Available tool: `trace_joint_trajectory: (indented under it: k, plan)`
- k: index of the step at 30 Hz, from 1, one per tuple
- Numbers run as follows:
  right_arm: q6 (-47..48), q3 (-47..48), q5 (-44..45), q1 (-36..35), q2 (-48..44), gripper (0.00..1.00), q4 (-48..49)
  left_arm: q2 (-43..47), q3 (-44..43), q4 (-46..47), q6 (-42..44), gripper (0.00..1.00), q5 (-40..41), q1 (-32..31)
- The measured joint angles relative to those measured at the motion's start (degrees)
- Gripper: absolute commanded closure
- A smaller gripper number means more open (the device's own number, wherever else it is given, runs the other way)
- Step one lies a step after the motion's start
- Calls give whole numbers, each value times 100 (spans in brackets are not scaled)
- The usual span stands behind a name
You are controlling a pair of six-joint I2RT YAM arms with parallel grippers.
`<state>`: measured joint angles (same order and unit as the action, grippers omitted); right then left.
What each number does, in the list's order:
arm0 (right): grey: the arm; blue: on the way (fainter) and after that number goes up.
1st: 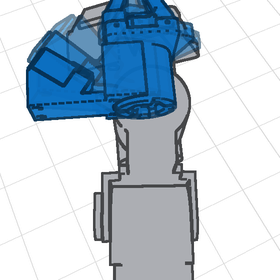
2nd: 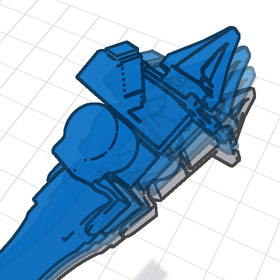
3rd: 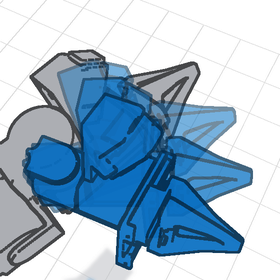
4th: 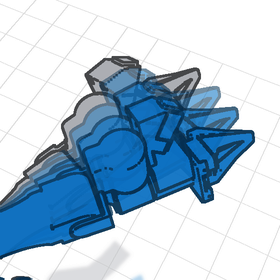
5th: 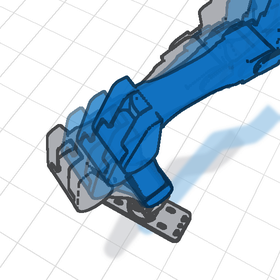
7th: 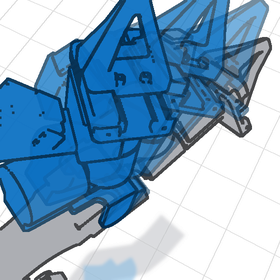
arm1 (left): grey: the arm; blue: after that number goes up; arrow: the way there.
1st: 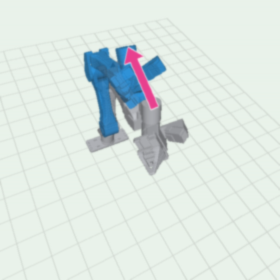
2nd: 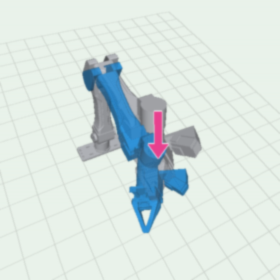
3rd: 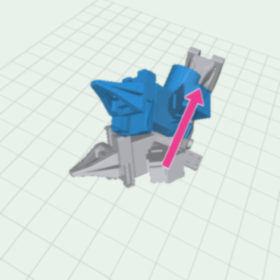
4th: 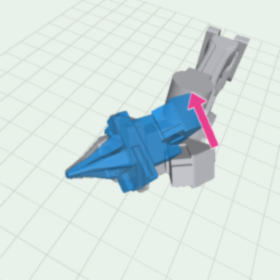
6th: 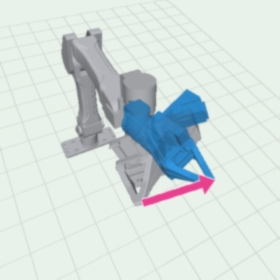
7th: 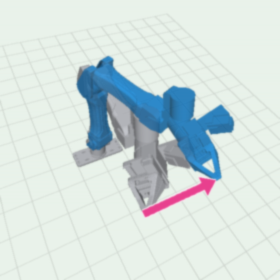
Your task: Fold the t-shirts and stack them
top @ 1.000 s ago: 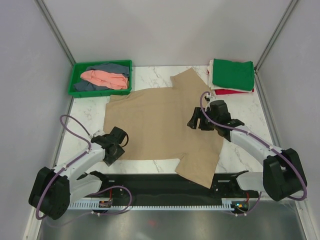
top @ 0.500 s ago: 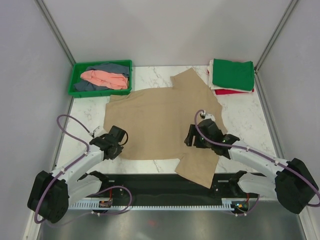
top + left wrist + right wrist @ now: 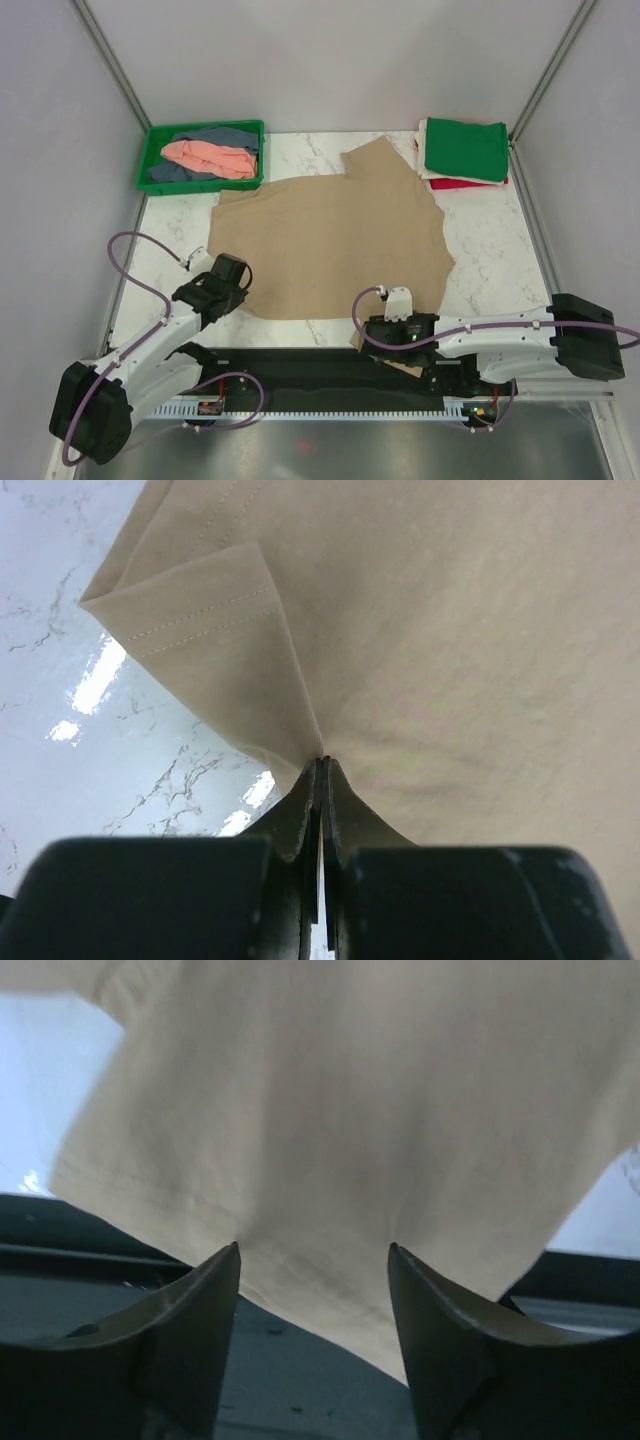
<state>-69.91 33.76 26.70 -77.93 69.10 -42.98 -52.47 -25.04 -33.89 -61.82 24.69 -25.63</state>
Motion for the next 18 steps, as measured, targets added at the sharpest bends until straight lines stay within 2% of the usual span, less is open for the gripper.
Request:
trace_joint_trajectory:
  k: [5,12,15,16,18]
  plan:
    - [-863,63,87,-772,363,39,-682,236,90,114,116,98,-96,0]
    - [-1161,275,208,-861,890,54,-763,439,181,144,181,98,-129,0]
    - [-1174,227,184,-861,896,71,-605,442,199,146,197,98,-133,0]
    - [-1169,184,186,-861,896,83,-520,444,199,149,197,98,-136,0]
    - [-1165,90,205,-859,883,92,-402,448,199,146,199,98,-136,0]
